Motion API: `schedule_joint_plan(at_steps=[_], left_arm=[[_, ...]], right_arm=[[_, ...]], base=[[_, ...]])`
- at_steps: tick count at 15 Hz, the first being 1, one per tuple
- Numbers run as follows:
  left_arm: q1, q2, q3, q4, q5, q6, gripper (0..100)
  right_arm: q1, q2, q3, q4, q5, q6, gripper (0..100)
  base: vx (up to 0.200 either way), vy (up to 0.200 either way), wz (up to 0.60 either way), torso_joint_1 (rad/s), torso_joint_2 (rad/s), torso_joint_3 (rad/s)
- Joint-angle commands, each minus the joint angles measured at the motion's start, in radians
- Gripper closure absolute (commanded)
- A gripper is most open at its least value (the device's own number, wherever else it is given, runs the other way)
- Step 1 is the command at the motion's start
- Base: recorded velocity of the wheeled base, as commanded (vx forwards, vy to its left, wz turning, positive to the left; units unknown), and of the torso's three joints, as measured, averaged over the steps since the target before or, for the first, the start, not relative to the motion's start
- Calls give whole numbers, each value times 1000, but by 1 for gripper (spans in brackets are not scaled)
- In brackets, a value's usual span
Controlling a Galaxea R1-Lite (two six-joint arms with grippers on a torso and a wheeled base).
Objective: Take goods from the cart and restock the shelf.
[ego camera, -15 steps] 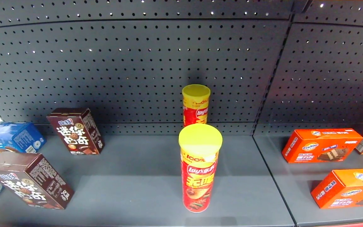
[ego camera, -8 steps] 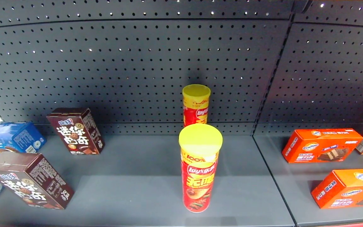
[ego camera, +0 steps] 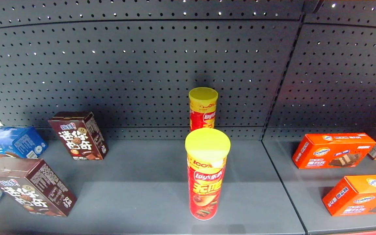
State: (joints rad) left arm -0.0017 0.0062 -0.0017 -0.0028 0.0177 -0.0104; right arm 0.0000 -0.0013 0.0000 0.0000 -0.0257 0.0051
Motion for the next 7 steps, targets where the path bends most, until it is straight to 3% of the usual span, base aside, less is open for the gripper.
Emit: schedule_joint_plan(at_steps=[1,7], left_arm=[[0,1,0,0,1,0,0],[0,1,0,0,1,0,0]], right_arm=[[0,1,0,0,1,-1,0],[0,1,0,0,1,1,0]], base=[[0,0,0,0,0,0],[0,0,0,0,0,0]])
